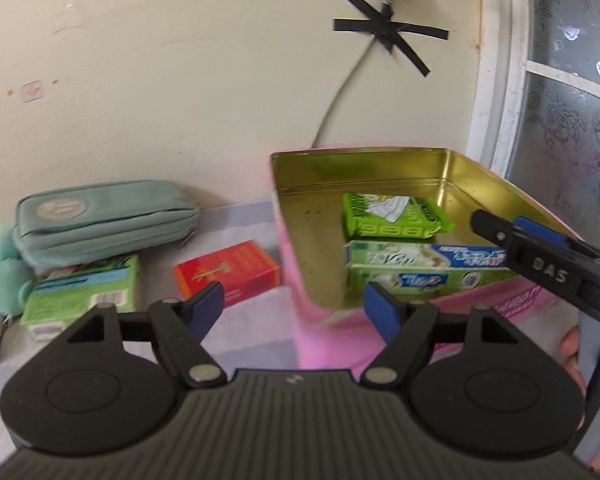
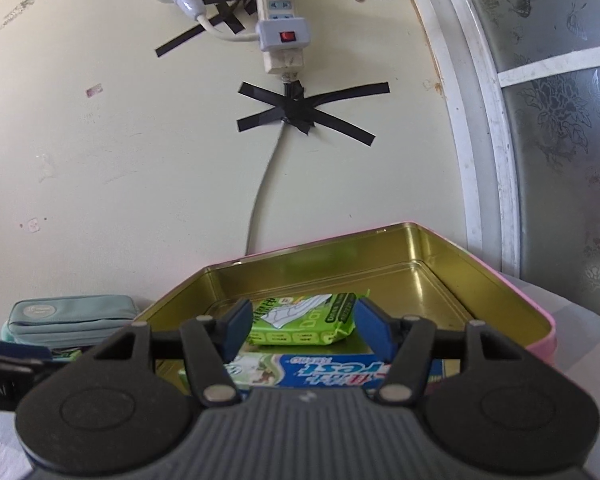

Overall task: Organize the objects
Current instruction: 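Lower the green snack packet into the pink tin and release, then move the right tool toward the red box beside the tin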

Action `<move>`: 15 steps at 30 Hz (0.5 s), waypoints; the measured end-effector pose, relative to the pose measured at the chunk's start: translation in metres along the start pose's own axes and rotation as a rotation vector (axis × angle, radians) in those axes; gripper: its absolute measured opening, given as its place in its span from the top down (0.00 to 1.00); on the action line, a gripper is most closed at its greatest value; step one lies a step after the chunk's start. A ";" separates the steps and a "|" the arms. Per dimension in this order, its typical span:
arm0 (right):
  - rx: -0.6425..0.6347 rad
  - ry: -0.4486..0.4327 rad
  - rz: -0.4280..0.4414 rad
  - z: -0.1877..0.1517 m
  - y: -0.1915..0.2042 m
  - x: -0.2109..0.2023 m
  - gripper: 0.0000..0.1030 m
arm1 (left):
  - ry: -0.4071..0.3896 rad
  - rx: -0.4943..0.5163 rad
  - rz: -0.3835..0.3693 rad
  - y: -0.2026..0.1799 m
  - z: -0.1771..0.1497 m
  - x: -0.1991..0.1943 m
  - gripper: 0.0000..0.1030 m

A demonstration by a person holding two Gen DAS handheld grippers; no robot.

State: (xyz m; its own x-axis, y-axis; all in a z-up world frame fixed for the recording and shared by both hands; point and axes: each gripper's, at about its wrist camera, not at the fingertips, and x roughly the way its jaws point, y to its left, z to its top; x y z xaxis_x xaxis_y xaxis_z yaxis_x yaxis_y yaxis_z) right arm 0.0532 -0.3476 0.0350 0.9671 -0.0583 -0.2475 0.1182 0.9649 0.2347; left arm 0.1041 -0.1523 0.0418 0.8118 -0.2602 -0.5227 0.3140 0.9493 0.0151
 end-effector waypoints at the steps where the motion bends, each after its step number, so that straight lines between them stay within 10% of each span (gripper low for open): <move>1: 0.001 0.002 0.003 -0.002 0.002 -0.005 0.40 | 0.007 -0.005 0.011 0.004 -0.003 -0.002 0.20; 15: 0.014 0.049 0.072 -0.029 0.033 -0.051 0.38 | 0.052 -0.044 0.133 0.055 -0.042 -0.008 0.18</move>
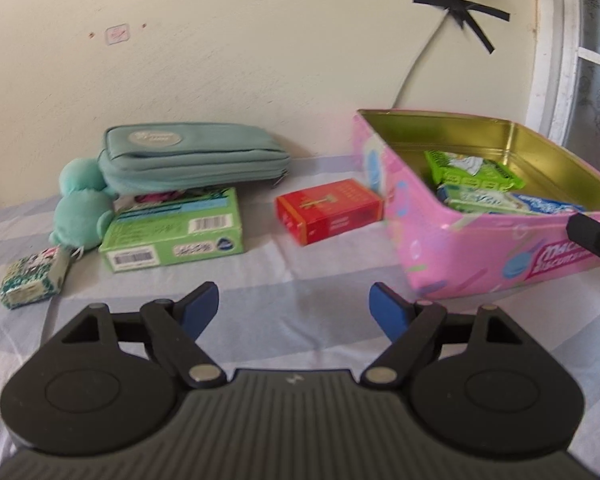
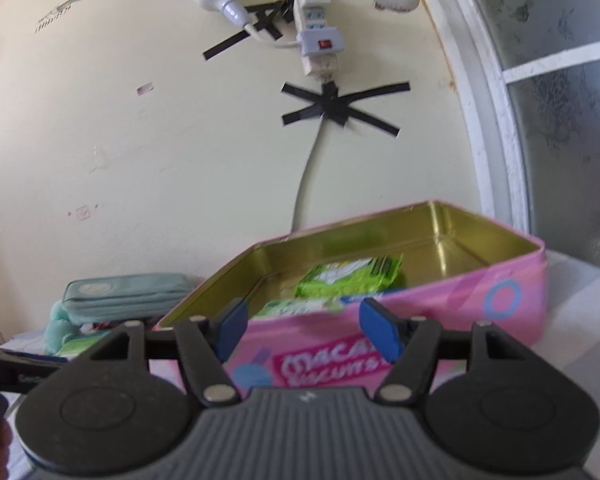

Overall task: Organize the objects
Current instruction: 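Move the right tool toward the red box beside the tin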

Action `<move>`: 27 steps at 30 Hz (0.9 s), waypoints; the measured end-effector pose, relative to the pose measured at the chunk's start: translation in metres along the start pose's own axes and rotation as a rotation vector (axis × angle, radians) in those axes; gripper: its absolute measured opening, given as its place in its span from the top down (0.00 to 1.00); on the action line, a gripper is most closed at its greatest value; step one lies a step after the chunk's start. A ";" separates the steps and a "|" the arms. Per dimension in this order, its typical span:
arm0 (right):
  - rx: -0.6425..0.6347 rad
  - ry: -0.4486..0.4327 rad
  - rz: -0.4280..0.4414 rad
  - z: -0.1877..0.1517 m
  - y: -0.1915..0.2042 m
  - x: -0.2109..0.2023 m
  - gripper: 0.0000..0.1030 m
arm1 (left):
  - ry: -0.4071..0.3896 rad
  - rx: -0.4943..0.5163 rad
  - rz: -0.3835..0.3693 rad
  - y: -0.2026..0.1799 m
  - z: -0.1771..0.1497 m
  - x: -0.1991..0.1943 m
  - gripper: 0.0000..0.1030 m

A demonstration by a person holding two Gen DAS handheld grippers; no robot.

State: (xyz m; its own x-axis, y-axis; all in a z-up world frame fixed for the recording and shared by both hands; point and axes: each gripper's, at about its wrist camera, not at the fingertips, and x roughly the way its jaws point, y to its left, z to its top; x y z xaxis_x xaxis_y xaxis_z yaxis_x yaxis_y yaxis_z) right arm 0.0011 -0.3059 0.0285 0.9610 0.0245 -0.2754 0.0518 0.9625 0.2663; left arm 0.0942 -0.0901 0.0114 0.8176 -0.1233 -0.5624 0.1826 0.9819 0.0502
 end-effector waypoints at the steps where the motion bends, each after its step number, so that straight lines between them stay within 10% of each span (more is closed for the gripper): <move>1: -0.008 0.016 0.005 -0.002 0.003 0.001 0.38 | 0.004 -0.002 0.012 0.005 -0.003 0.001 0.18; 27: -0.286 0.231 0.178 -0.034 0.103 0.018 0.36 | 0.049 -0.131 0.057 0.073 -0.021 0.019 0.17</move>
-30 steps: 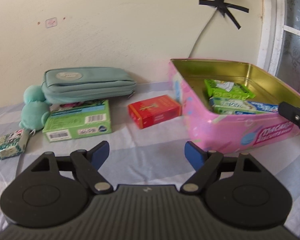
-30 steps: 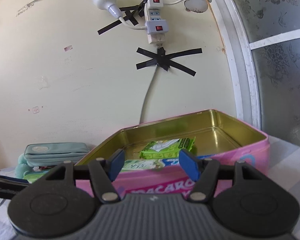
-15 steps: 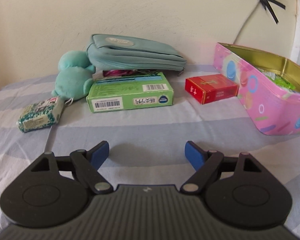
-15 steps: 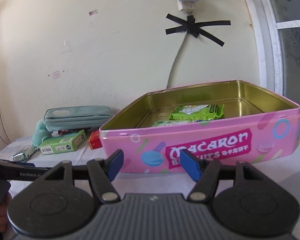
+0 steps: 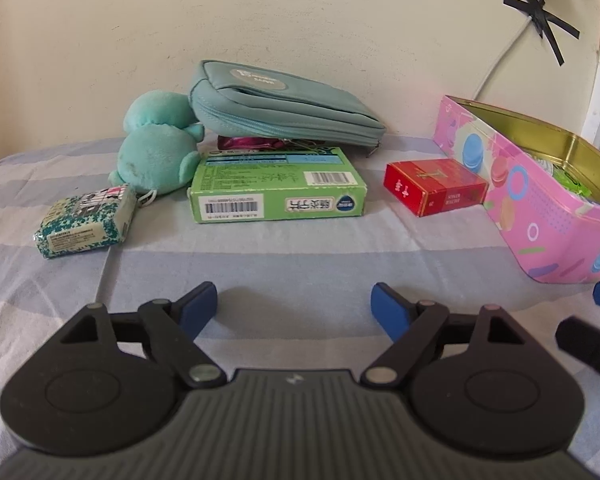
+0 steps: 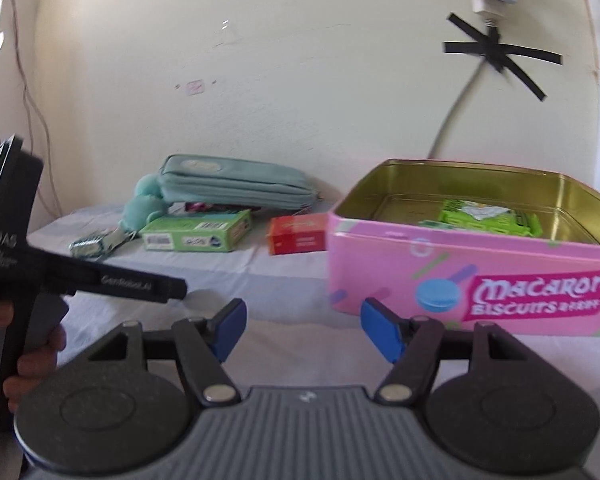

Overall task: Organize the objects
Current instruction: 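Move the right tool toward the red box beside the tin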

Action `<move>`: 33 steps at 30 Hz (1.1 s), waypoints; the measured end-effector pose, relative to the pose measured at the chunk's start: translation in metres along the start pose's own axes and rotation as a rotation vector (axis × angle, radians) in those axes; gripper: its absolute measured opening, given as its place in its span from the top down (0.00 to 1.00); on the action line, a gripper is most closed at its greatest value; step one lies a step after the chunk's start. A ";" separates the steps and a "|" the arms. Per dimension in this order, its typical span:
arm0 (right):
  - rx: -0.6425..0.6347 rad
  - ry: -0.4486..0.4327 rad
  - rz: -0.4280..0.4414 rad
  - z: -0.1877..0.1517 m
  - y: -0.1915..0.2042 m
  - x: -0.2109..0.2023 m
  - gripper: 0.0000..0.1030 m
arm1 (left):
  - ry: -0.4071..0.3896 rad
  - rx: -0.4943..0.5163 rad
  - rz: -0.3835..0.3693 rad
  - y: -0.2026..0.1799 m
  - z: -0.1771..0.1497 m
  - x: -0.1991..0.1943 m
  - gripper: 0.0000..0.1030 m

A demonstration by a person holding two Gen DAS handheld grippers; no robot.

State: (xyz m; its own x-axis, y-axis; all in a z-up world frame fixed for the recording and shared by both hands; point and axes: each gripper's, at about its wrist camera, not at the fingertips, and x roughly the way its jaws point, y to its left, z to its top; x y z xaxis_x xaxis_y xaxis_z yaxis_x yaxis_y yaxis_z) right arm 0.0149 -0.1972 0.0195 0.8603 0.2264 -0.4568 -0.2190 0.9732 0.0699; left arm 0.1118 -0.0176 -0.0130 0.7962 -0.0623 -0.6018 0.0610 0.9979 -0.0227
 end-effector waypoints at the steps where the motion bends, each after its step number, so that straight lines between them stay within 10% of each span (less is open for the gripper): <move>1: -0.011 0.009 0.003 0.001 0.004 0.002 0.36 | -0.001 -0.007 0.004 0.003 0.001 0.000 0.17; 11: -0.164 0.075 0.108 0.072 0.038 0.042 0.27 | -0.030 -0.170 0.036 0.036 0.007 -0.004 0.16; 17: -0.201 0.345 0.016 0.144 0.029 0.153 0.22 | -0.020 -0.185 0.019 0.036 0.007 -0.002 0.14; 25: -0.155 0.573 -0.094 0.150 0.007 0.246 0.20 | -0.004 -0.260 -0.036 0.045 0.010 -0.001 0.14; 33: -0.253 0.667 -0.073 0.137 0.015 0.251 0.10 | 0.000 -0.292 -0.054 0.049 0.010 -0.003 0.14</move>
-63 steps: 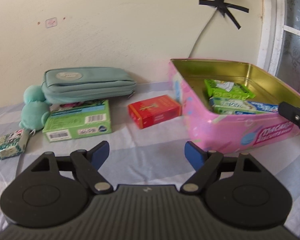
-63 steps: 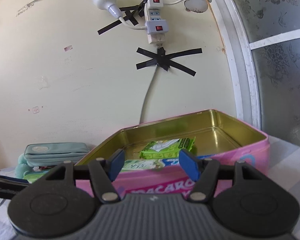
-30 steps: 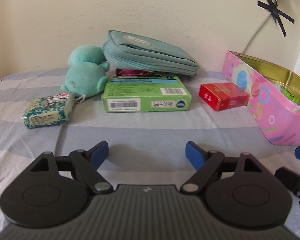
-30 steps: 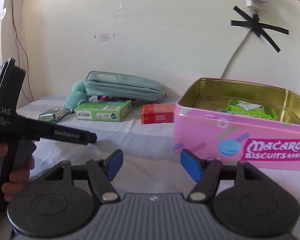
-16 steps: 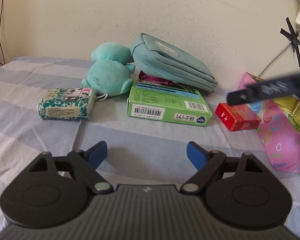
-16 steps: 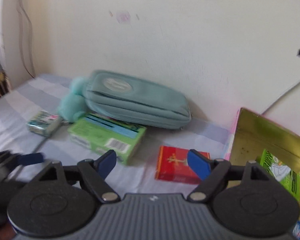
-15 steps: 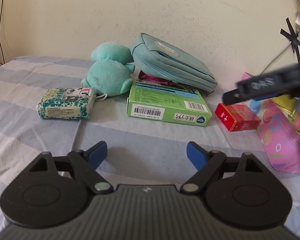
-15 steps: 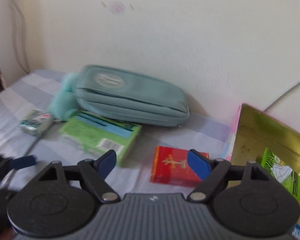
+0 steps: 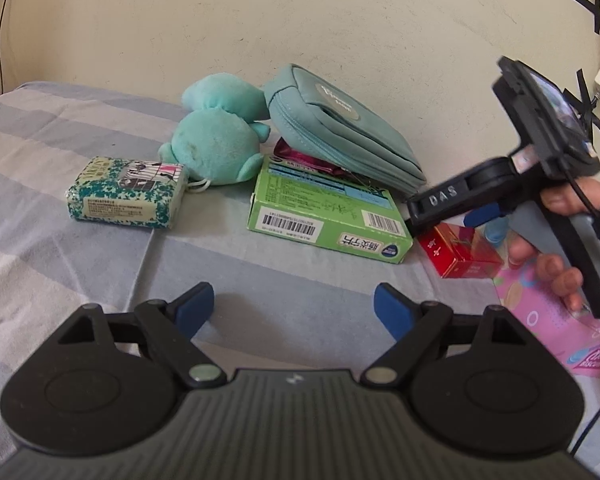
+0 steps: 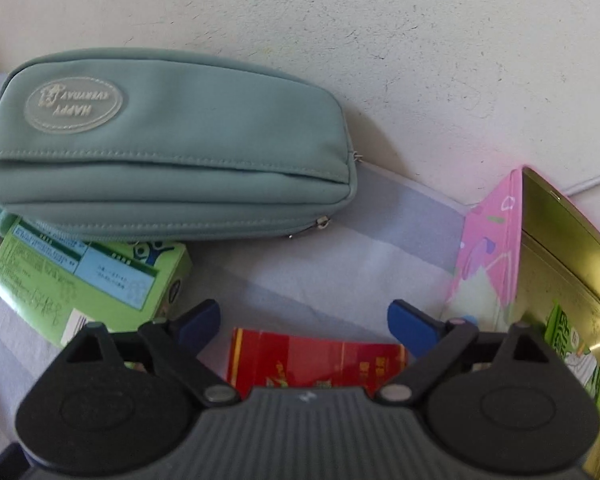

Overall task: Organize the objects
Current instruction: 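Move the right tool toward the red box beside the tin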

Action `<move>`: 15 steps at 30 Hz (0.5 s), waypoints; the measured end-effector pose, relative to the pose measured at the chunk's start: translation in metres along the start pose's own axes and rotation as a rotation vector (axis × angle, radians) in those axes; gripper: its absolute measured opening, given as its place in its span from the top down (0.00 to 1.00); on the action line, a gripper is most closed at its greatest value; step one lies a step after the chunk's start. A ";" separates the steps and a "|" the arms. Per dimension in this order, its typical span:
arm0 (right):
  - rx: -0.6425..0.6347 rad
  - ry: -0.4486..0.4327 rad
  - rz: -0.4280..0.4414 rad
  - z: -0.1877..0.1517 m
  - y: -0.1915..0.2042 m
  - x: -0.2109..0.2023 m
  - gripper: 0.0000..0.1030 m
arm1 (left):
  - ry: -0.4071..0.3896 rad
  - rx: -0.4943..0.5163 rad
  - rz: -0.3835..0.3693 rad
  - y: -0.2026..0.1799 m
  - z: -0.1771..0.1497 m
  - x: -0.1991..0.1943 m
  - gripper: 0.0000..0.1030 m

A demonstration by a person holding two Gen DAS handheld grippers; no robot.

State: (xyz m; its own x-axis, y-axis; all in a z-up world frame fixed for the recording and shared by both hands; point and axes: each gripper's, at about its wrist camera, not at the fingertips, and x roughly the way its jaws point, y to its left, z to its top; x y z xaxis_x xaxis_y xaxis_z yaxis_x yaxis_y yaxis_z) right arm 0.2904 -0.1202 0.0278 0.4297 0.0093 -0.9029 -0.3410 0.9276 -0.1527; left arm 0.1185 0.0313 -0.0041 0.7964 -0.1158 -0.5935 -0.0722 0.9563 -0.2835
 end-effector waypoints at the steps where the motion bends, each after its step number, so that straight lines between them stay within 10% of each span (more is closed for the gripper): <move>1: -0.013 0.005 0.009 -0.005 0.002 -0.003 0.10 | 0.001 -0.007 -0.002 0.001 0.001 0.000 0.14; 15: -0.247 -0.074 0.104 -0.141 0.059 -0.084 0.15 | -0.004 -0.053 -0.005 0.012 0.005 -0.001 0.13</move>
State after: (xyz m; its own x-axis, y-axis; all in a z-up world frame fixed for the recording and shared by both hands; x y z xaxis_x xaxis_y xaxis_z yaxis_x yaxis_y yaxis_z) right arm 0.1166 -0.1187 0.0378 0.4383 0.1355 -0.8885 -0.5758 0.8014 -0.1618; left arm 0.1198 0.0441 -0.0035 0.7993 -0.1191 -0.5891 -0.1002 0.9401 -0.3259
